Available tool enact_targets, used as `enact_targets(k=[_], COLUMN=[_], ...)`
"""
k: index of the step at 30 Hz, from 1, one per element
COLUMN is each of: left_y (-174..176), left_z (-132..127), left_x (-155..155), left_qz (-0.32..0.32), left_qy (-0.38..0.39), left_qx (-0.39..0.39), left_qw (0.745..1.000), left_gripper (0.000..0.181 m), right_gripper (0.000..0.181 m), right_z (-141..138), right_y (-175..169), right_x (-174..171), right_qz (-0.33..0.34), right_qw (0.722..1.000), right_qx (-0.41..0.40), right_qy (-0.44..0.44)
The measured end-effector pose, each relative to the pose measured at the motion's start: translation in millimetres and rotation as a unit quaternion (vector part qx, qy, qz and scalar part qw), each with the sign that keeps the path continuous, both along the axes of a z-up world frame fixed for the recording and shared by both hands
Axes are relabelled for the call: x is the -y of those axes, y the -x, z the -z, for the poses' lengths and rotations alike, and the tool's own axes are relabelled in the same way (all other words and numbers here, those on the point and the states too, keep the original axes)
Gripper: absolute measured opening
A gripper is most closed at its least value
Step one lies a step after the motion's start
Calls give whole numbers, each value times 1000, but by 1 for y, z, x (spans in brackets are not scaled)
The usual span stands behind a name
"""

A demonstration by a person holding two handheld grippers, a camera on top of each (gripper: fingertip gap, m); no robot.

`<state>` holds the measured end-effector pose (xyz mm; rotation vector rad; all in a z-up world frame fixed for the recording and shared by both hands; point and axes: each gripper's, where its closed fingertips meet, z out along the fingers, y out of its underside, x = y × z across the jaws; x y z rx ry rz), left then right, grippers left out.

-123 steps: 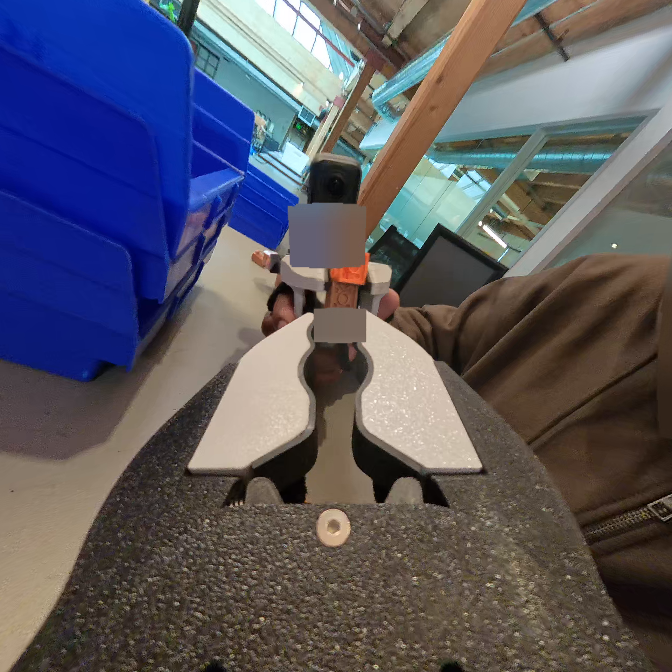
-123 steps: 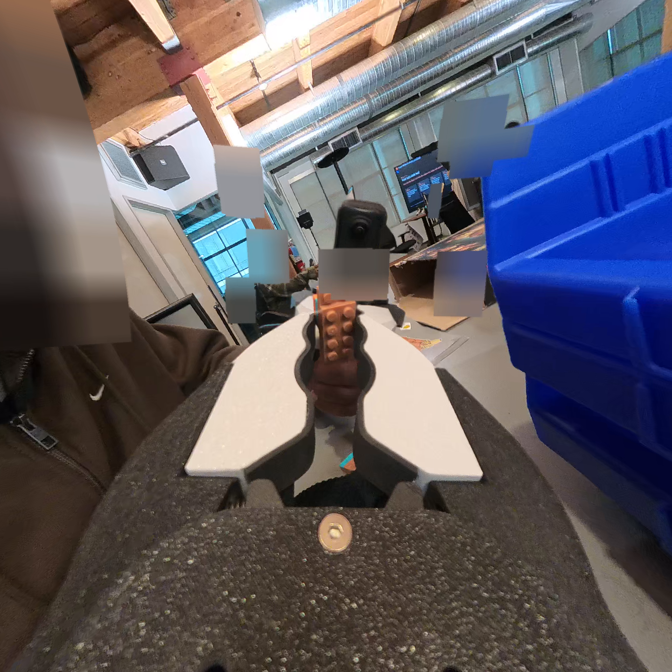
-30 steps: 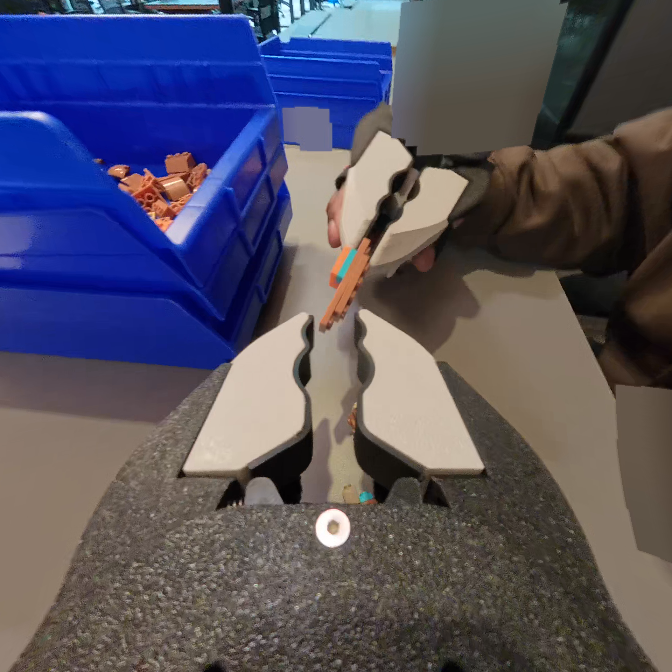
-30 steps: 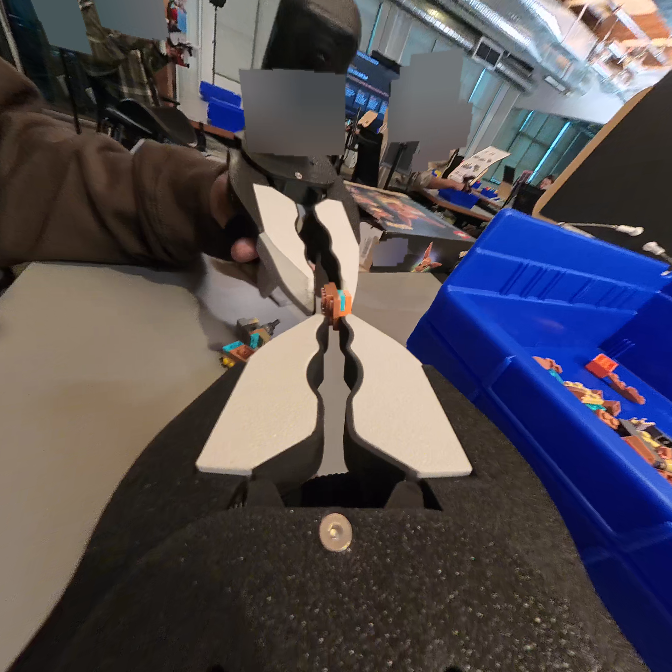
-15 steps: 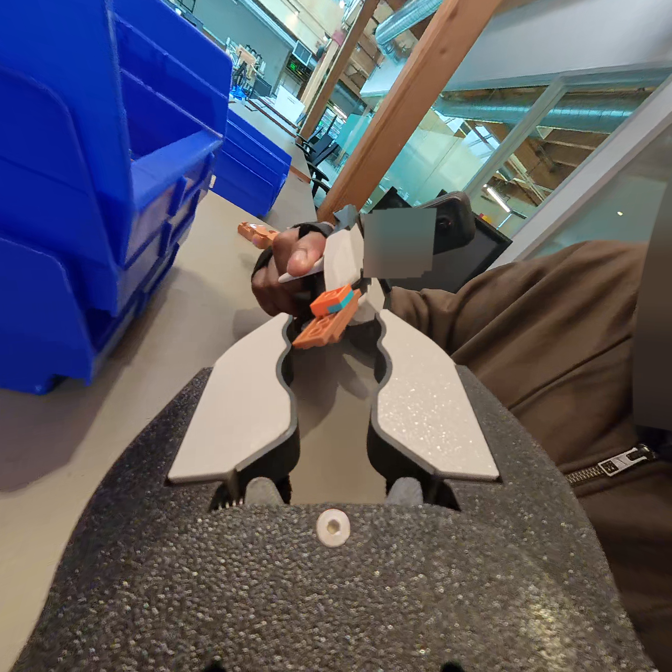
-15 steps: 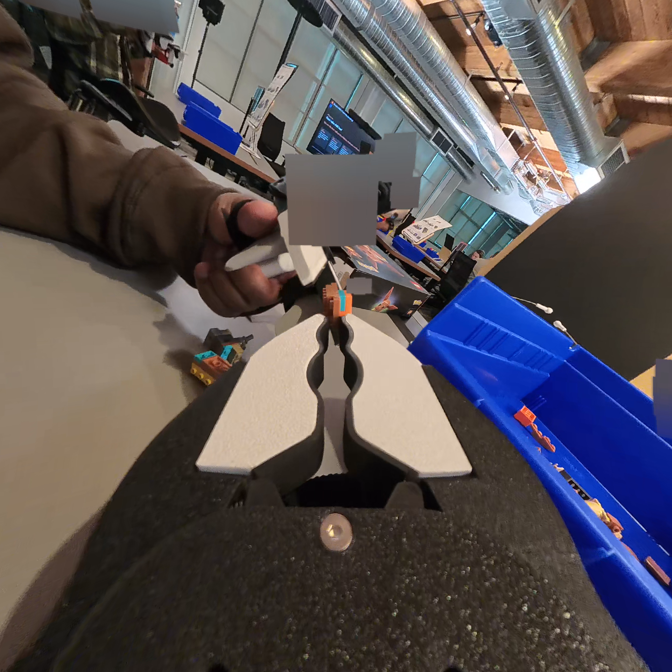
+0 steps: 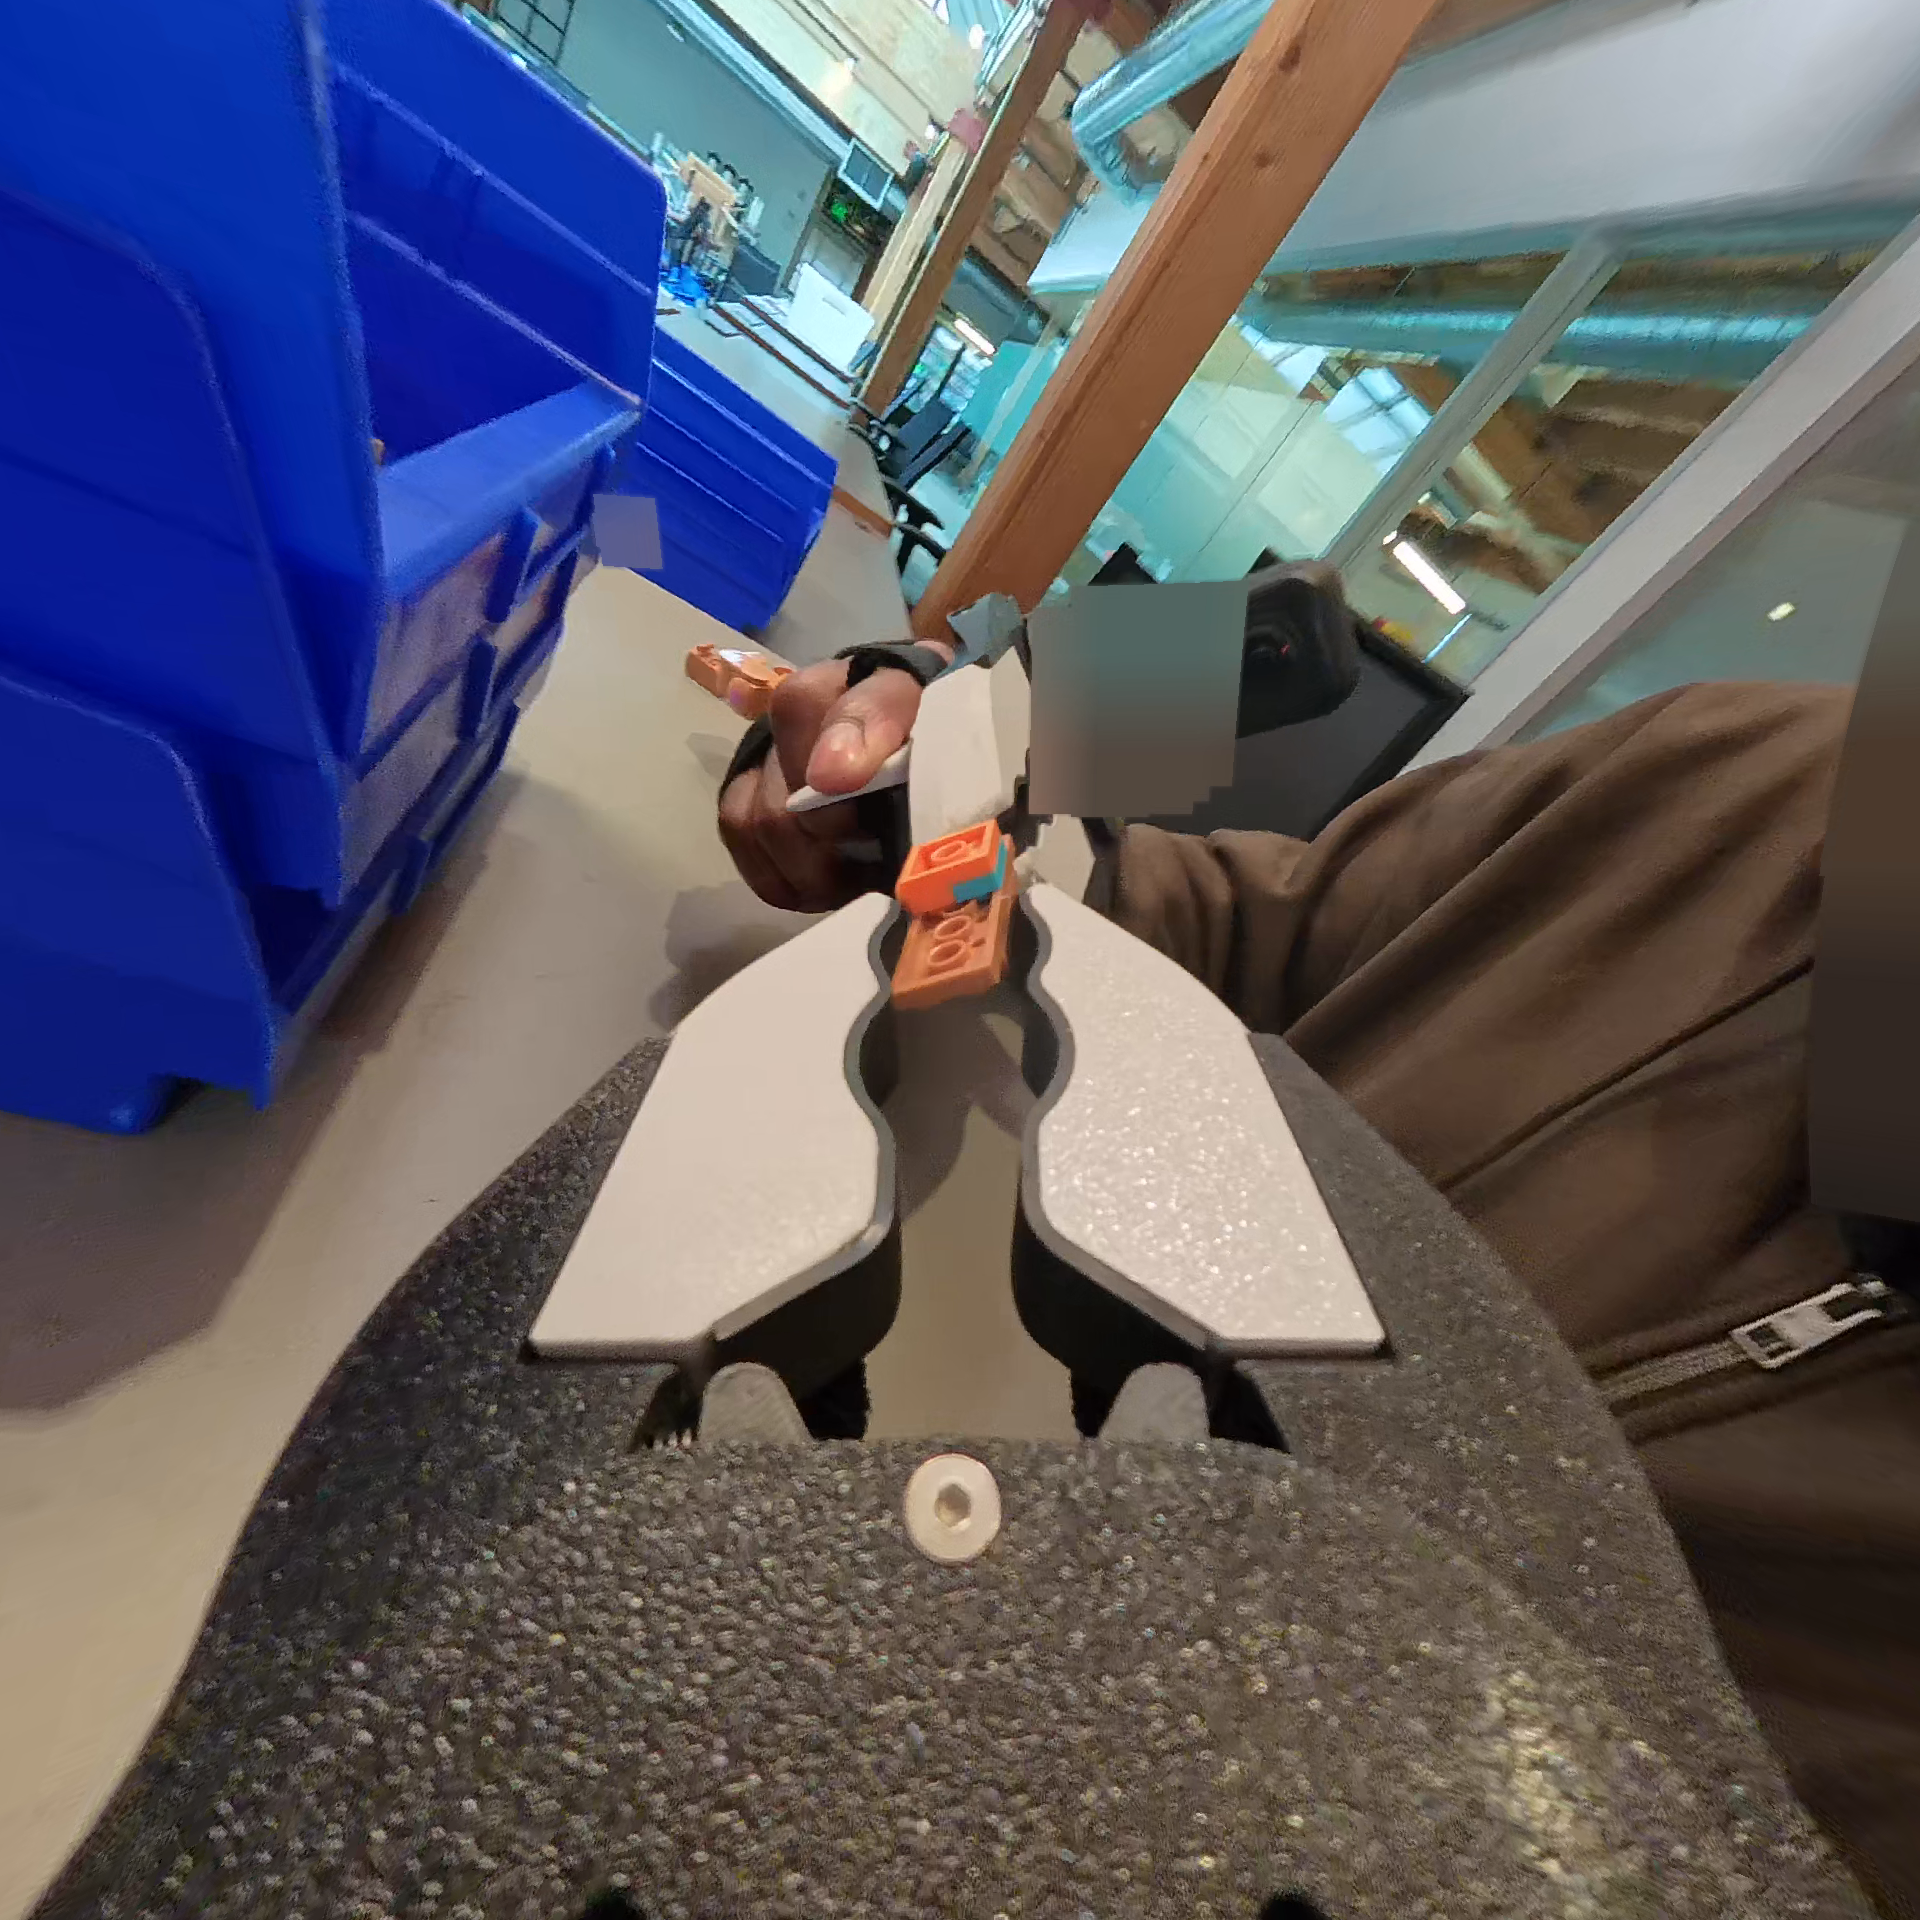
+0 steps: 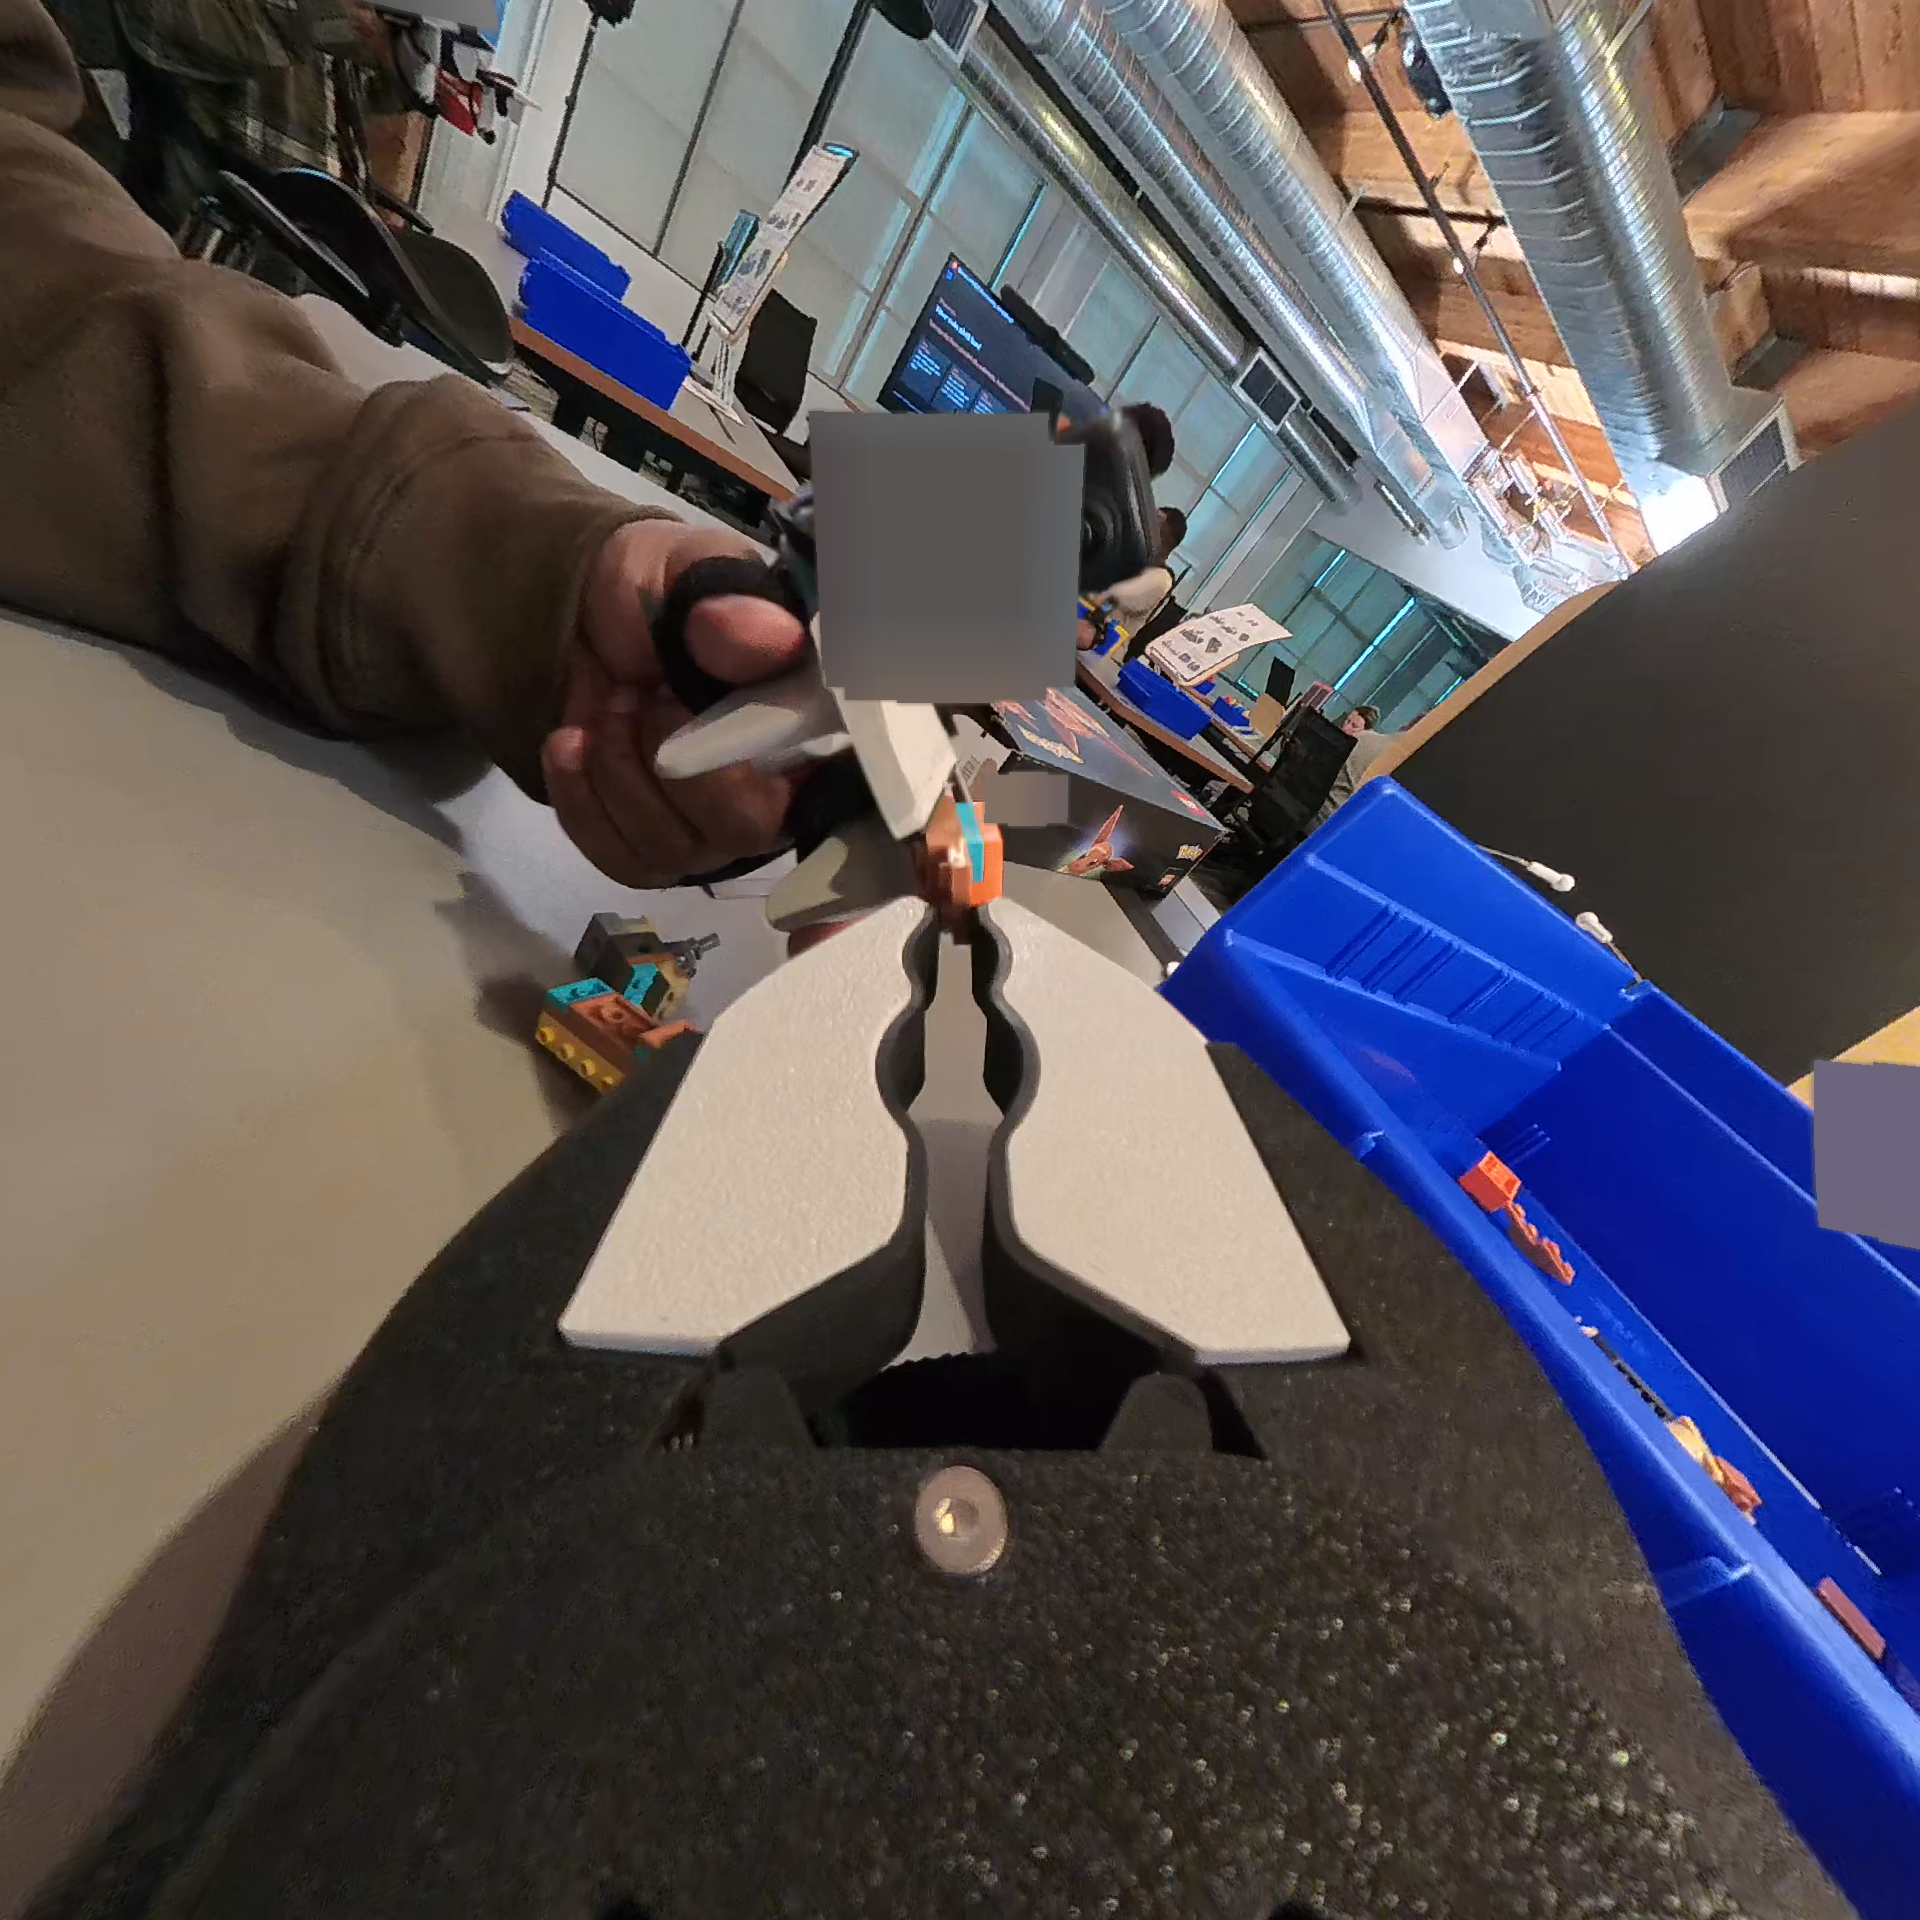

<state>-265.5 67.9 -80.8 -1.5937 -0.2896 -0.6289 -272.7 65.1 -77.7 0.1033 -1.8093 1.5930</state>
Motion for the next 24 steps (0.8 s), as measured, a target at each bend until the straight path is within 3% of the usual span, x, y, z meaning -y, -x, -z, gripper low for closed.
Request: enact_targets(k=[5,9,12,18,24], left_y=[3,4,1,-4,-6], left_z=[8,17,27,47,53], left_x=[2,6,7,4,1], left_qz=[-40,-53,-44,-15,-6], left_qy=[55,112,144,190,203], left_qx=[-186,-368,-456,-521,-530], left_qw=[980,922,877,832,824], left_gripper=[19,19,19,19,19], right_gripper=[25,25,25,25,19], right_z=[10,11,17,37,48], right_y=[-7,-9,-8,-13,-13], right_x=[2,1,0,5,7], right_qz=[-43,-66,-64,-65,-58], right_qw=[996,988,985,980,977], right_qx=[78,138,161,169,165], right_qy=[-13,-5,-18,-83,-121])
